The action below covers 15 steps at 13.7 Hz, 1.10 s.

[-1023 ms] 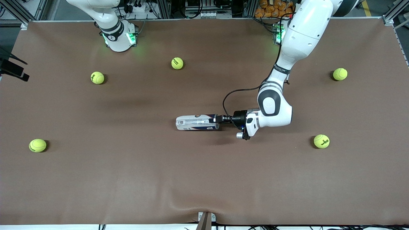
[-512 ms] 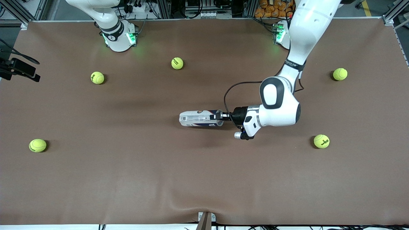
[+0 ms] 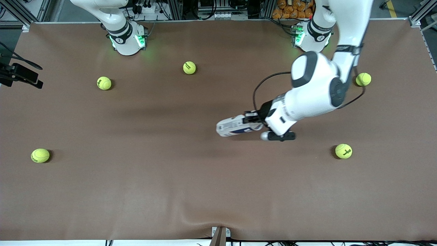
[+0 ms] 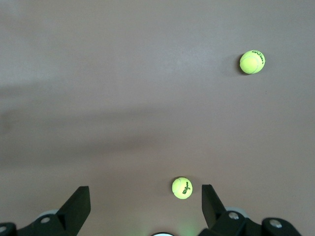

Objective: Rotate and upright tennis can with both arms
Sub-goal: 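Lift and rotate the can upright with the left gripper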

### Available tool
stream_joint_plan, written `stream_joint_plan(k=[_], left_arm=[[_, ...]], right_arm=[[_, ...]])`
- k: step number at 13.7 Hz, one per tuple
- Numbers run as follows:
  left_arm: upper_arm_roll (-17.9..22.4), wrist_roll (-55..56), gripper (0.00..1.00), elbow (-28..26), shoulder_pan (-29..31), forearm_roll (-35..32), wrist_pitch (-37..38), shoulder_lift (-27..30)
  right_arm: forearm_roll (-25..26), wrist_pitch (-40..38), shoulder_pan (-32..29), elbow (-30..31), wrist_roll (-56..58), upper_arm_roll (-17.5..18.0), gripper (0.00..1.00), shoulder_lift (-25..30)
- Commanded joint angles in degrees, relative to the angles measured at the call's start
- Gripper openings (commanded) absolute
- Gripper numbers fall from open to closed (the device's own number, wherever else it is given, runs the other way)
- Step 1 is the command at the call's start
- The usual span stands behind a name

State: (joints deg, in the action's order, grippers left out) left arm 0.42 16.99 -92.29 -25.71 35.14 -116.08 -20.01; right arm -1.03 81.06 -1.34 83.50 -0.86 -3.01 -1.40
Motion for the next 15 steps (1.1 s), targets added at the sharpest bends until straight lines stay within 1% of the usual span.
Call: stream_joint_plan(k=[1, 2, 3, 4, 5, 6, 8, 10, 11, 13, 15], left_arm=[[-0.1, 0.5, 0.0, -0.9, 3.1, -5.5, 6.1, 3.6], [-0.2, 1.4, 0.0, -1.0, 2.9, -8.6, 7.1, 4.3], [-0.6, 5.8, 0.0, -1.0, 1.9, -11.9, 7.1, 4.7], [-0.7, 12.2, 0.0, -0.1, -0.5, -15.7, 7.0, 4.6], [-0.8, 16.5, 0.0, 2.8, -3.7, -19.3, 7.1, 3.9], [-0.9, 20.5, 0.0, 5.2, -6.4, -22.5, 7.1, 2.3], [-0.8, 27.2, 0.0, 9.5, -10.0, -25.9, 7.2, -1.3], [-0.5, 33.2, 0.0, 12.4, -14.5, -33.4, 7.2, -4.8], [-0.6, 36.2, 0.0, 13.7, -15.5, -34.6, 7.2, -6.5], [-0.4, 39.5, 0.0, 17.9, -18.0, -34.7, 7.0, -11.2], [-1.0, 42.5, 0.0, 20.3, -19.1, -34.4, 4.1, -15.0]], right_arm=[[0.0, 0.4, 0.0, 0.0, -0.6, 0.0, 1.0, 0.1], [0.0, 0.5, 0.0, 0.0, -0.6, 0.0, 1.0, 0.1], [0.0, 0.4, -0.1, 0.0, -0.6, 0.0, 1.0, 0.1], [0.1, 0.5, -0.1, 0.0, -0.6, 0.0, 1.0, 0.1], [0.1, 0.5, -0.1, 0.0, -0.6, 0.0, 1.0, 0.1], [0.0, 0.5, -0.2, 0.0, -0.6, 0.0, 1.0, 0.1], [0.1, 0.5, -0.2, 0.0, -0.6, 0.0, 1.0, 0.1], [0.0, 1.0, -0.1, 0.0, -0.6, 0.0, 1.0, 0.1], [-0.1, 1.4, -0.1, 0.0, -0.7, 0.0, 1.0, 0.1], [-0.1, 1.4, -0.1, 0.0, -0.6, 0.0, 1.0, 0.1], [-0.1, 1.4, -0.1, 0.0, -0.6, 0.0, 1.0, 0.1]])
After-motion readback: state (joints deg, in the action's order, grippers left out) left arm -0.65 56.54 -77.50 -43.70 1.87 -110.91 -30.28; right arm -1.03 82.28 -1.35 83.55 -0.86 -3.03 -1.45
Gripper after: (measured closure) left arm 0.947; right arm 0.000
